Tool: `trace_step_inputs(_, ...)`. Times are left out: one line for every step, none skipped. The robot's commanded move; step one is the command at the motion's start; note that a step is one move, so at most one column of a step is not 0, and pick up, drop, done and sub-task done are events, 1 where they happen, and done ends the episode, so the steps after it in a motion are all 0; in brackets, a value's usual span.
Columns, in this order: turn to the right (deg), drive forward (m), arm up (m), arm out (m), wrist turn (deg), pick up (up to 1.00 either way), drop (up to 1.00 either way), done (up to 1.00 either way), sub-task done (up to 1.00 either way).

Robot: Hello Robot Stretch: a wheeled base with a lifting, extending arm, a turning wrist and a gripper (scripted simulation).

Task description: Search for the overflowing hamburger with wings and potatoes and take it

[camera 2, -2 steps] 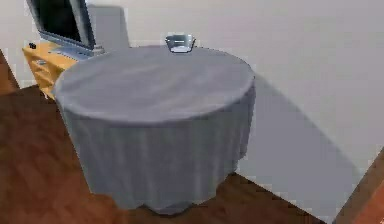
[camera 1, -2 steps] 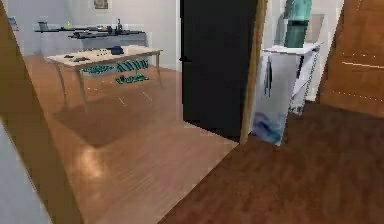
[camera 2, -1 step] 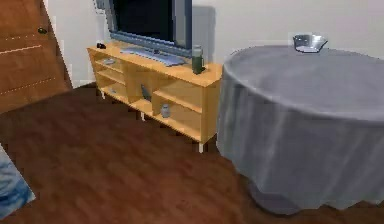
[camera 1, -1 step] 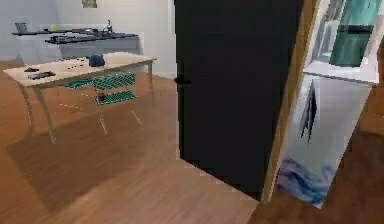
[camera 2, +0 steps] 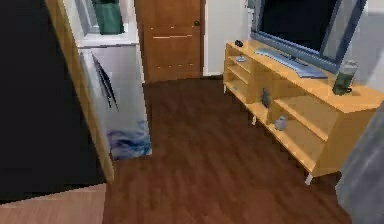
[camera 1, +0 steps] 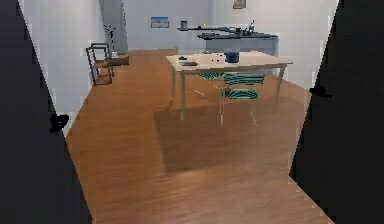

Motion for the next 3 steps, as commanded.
trace_step_inputs(0.0,1.00,0.00,0.00,0.0,0.00,0.00,0.00,0.00)
trace_step_inputs(-15.0,0.00,0.00,0.00,0.0,0.00,0.00,0.00,0.00)
trace_step_inputs(0.0,0.60,0.00,0.00,0.0,0.00,0.00,0.00,0.00)
